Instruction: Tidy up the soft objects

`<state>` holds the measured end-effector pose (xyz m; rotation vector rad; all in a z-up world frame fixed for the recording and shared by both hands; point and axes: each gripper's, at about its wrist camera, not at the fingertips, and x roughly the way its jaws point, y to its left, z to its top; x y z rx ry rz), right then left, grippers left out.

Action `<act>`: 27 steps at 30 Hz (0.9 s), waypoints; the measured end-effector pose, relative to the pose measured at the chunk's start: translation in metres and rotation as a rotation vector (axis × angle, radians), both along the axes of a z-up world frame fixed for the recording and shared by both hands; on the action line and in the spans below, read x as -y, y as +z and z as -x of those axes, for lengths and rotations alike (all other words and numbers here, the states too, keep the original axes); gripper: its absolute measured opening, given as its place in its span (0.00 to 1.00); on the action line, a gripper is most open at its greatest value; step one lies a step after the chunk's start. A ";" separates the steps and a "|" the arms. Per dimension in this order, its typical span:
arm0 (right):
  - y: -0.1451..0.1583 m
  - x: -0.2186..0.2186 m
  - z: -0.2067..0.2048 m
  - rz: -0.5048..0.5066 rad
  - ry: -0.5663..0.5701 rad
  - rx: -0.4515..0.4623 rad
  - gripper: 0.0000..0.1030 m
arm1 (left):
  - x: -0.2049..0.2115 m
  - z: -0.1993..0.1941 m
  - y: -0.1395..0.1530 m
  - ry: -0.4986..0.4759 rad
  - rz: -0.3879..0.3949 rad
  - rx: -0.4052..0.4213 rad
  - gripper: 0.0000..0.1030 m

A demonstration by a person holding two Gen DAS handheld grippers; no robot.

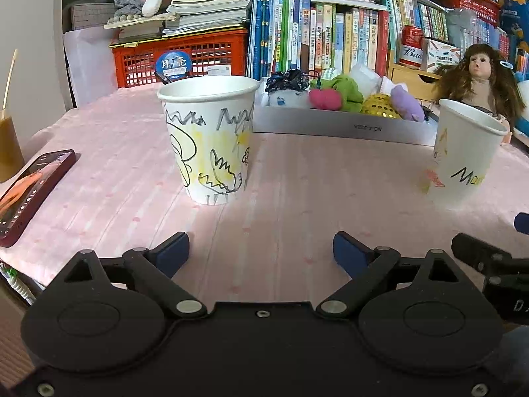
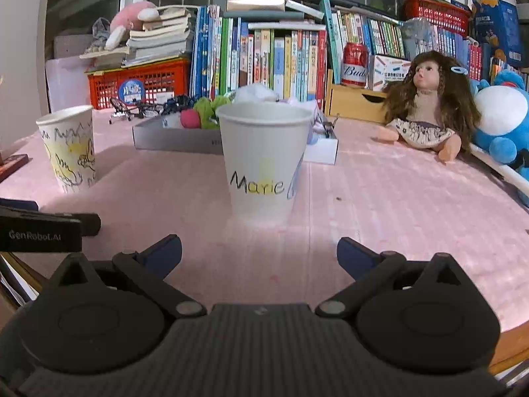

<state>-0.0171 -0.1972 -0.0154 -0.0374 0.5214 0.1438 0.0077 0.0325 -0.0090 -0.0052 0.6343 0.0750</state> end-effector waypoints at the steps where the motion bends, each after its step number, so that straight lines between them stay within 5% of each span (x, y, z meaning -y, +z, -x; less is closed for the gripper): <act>1: -0.002 0.000 -0.001 0.001 0.000 -0.007 1.00 | -0.001 -0.001 0.000 0.001 0.001 0.000 0.93; 8: -0.008 0.000 -0.005 -0.005 -0.011 -0.036 1.00 | -0.005 -0.005 -0.003 0.003 0.010 -0.001 1.00; 27: -0.008 -0.001 -0.011 -0.016 -0.014 -0.062 1.00 | -0.007 -0.005 -0.005 -0.009 0.005 0.013 1.00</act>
